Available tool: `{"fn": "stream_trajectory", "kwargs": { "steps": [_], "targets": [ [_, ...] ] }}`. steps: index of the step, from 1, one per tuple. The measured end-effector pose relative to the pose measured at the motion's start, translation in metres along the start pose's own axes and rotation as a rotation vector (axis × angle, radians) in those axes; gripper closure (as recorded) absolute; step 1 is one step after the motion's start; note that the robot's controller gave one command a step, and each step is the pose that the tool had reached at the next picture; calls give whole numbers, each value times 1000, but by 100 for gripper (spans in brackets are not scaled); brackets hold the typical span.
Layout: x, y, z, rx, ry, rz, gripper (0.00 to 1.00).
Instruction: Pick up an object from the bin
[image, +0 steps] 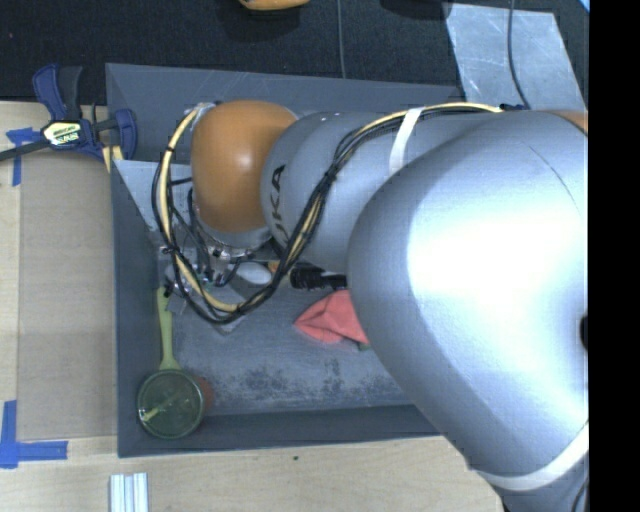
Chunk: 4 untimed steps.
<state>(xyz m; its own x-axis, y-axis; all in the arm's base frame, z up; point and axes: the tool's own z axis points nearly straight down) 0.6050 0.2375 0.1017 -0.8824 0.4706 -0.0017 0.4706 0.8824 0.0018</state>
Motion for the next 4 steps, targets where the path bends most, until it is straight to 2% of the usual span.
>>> {"fn": "stream_trajectory", "kwargs": {
  "steps": [1,2,3,4],
  "targets": [
    [-17,-4,33,1,0,-93,0],
    [-4,3,31,-1,1,47,100],
    [-4,3,31,-1,1,47,100],
    [-2,0,10,6,7,49,100]
  ]
}}
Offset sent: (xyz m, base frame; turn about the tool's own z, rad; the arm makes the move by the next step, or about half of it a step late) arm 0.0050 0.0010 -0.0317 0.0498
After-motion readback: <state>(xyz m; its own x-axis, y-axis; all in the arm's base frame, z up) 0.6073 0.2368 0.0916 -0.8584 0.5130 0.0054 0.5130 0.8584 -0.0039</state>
